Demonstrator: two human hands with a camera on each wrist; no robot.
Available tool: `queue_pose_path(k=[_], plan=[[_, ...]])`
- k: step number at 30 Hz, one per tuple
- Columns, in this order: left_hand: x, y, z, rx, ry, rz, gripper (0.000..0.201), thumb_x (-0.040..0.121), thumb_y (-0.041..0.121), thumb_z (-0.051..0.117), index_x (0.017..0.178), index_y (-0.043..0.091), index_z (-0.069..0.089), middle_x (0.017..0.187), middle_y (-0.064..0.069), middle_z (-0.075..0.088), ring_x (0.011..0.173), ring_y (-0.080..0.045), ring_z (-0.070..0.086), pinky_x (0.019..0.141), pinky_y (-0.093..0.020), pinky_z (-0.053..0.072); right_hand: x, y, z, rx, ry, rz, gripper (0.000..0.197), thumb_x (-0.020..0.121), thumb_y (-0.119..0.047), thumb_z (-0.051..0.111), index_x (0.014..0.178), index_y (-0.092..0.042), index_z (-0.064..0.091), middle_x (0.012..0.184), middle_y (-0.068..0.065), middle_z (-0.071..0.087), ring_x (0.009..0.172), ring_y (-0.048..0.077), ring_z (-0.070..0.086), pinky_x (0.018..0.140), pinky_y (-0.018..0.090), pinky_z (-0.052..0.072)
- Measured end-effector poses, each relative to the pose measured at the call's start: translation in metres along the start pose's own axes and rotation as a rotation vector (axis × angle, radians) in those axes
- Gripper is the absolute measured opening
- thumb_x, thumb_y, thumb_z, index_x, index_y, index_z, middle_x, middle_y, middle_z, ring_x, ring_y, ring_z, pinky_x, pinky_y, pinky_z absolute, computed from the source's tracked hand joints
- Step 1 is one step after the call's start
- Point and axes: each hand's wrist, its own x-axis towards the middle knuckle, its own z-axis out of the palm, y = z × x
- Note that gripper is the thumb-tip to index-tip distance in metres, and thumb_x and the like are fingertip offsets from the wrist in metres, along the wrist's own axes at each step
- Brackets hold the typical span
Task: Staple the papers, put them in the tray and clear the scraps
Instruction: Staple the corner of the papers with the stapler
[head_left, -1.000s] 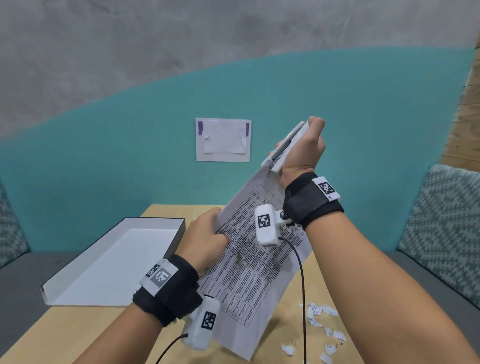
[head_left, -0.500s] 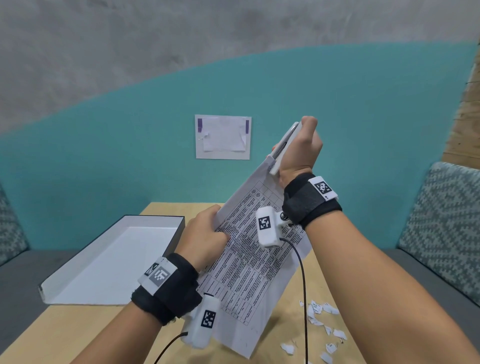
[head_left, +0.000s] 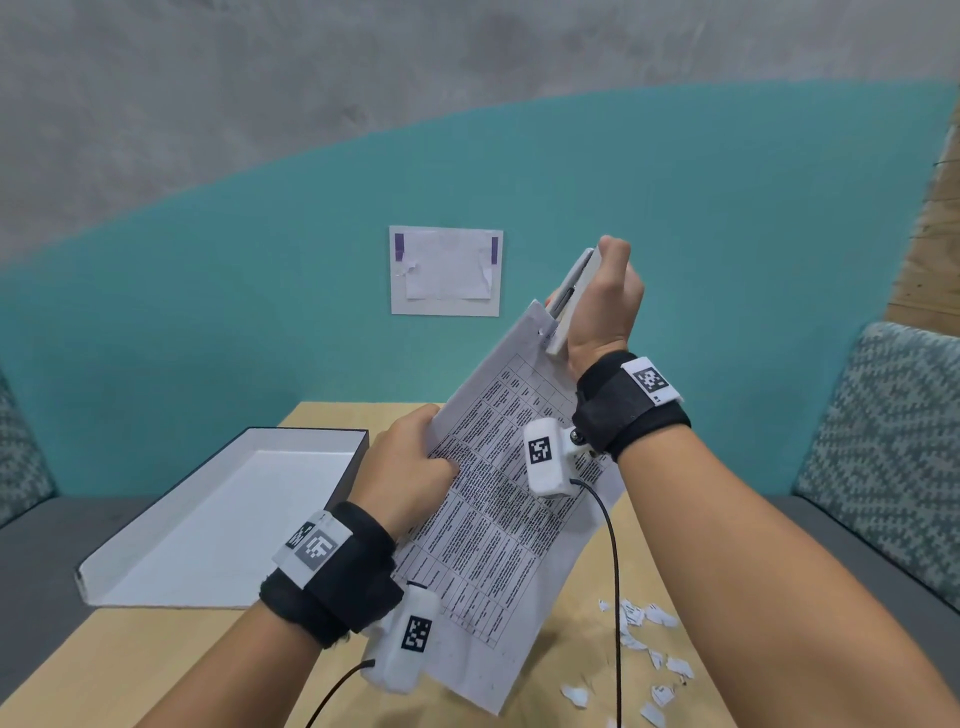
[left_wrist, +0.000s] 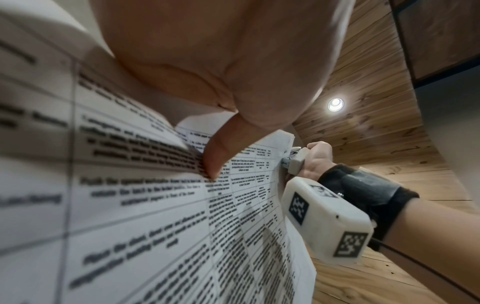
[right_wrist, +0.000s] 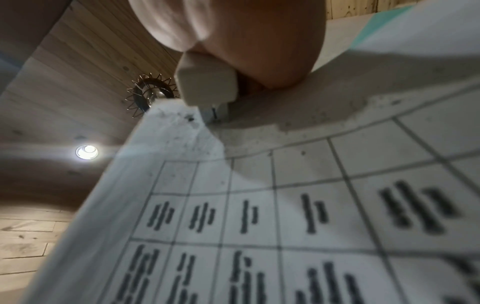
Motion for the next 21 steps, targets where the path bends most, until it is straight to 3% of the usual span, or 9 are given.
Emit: queue_pose_path(k=[4, 9, 14, 21], plan=[[-0.0007, 0.0002, 0.0010, -0.011, -0.008, 0.006, 0.034, 0.082, 0.006, 0.064, 0.108, 0.029, 0.067, 0.094, 0.006, 0.078, 0.086, -0.021, 0.077, 0.083, -0.047, 0.063, -0.0009, -0.0005, 0.0002, 0.023, 0.023, -0.043, 0.039, 0.075, -0.049, 0.051, 0.058, -0.025, 0.026, 0.057, -0.008, 0.027, 0.065, 0.024, 0.028, 0.057, 0.042, 0.033], [-0.0028, -0.0002, 0.0017, -0.026, -0.019, 0.002, 0.031, 0.083, 0.007, 0.065, 0.107, 0.028, 0.067, 0.093, 0.005, 0.079, 0.084, -0.020, 0.078, 0.081, -0.047, 0.064, 0.0015, 0.0006, 0.0034, 0.021, 0.039, -0.020, 0.043, 0.074, -0.051, 0.051, 0.049, -0.027, 0.025, 0.059, -0.004, 0.024, 0.065, 0.027, 0.028, 0.052, 0.055, 0.040], [-0.0044, 0.0026, 0.0012, -0.018, -0.021, 0.011, 0.035, 0.082, 0.010, 0.065, 0.110, 0.031, 0.066, 0.095, 0.008, 0.079, 0.086, -0.018, 0.077, 0.082, -0.047, 0.064, 0.0046, 0.0014, 0.0010, 0.032, 0.066, 0.003, 0.046, 0.071, -0.051, 0.052, 0.042, -0.026, 0.026, 0.053, -0.007, 0.024, 0.063, 0.025, 0.027, 0.056, 0.041, 0.034], [-0.0077, 0.0054, 0.0040, -0.016, -0.020, 0.008, 0.037, 0.075, 0.018, 0.065, 0.107, 0.036, 0.065, 0.093, 0.011, 0.079, 0.086, -0.019, 0.077, 0.081, -0.046, 0.064, 0.0053, -0.0030, 0.0013, 0.073, 0.052, 0.017, 0.045, 0.070, -0.053, 0.053, 0.049, -0.023, 0.027, 0.059, 0.003, 0.026, 0.063, 0.028, 0.029, 0.055, 0.041, 0.035]])
